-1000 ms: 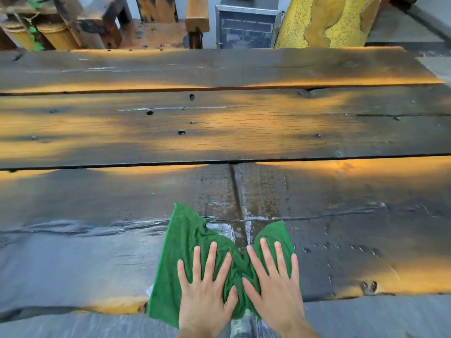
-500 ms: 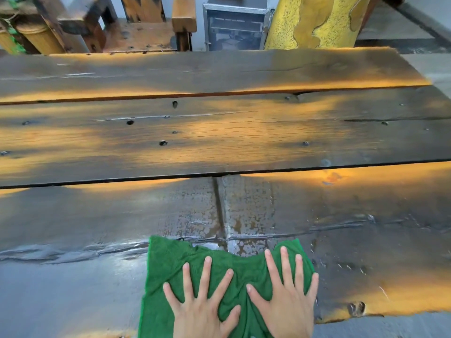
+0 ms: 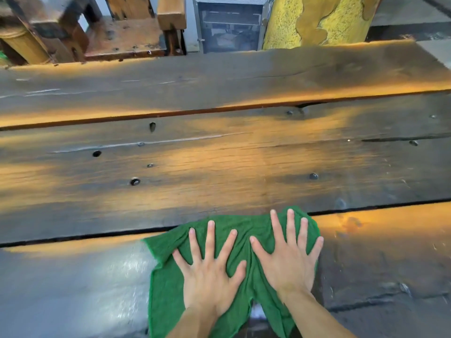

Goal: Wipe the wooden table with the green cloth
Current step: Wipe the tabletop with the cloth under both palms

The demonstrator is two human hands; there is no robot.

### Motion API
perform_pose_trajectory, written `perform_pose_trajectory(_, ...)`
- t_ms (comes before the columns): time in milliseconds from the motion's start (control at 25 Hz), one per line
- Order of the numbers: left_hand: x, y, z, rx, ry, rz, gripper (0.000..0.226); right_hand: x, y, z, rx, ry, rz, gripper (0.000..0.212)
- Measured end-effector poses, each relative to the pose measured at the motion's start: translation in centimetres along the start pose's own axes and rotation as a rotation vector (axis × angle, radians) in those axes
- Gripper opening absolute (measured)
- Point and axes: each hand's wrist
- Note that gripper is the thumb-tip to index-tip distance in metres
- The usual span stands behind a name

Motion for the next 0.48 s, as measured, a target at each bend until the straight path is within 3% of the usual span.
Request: perform_pose_trajectory(480,6.5,-28.2,-7.2,0.042,-0.043,-0.156,0.070,-2.2,-29.7,-6.5,0.090,0.010,-0.119,0.080)
Point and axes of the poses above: each hand's wrist, its own y-axis away from the middle knuckle, its own z-axis out of the palm, x = y × z, and after that the axes turned 7 degrees about -z, right-handed
